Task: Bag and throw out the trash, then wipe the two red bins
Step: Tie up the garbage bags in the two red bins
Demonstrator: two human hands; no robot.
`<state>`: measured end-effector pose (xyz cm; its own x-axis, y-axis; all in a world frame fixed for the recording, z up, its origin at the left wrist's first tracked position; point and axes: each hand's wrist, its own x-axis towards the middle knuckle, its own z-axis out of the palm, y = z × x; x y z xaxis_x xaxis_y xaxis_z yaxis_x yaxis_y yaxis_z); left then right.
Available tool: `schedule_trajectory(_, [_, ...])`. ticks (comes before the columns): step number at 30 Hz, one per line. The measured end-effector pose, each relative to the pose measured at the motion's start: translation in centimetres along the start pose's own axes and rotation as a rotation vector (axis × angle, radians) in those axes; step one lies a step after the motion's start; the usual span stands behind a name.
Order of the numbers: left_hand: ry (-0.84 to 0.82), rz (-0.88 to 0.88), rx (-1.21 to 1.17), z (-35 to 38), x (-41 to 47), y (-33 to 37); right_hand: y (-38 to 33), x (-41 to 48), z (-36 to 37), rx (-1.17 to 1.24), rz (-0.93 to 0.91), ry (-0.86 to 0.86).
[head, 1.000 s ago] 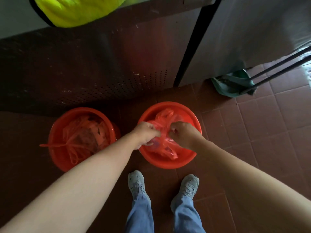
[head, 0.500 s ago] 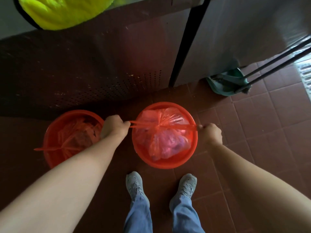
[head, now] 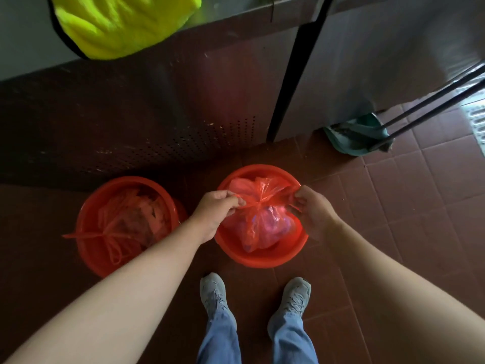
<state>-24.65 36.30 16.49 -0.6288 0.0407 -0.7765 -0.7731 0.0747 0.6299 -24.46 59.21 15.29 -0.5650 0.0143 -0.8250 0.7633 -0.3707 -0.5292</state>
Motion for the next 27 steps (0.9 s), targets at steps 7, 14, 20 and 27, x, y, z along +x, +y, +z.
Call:
schedule_trajectory(7, [-0.197,-0.116,-0.251,-0.3,-1.4,1.4,0.0,-0.8,2.0,-0.07,0.009,-0.051])
schedule_trajectory(14, [-0.256,-0.163,-0.146,-0.9,-1.5,1.2,0.3,-2.0,3.4,-0.141,0.13,-0.211])
schedule_trajectory(20, [-0.273,-0.188,-0.17,-0.9,-2.0,0.5,1.1,-2.3,3.9,-0.057,0.139,-0.216])
schedule_trajectory(27, [-0.261,-0.185,-0.195,-1.3,-2.1,-0.3,2.2,-2.8,4.2,-0.318,0.297,-0.252])
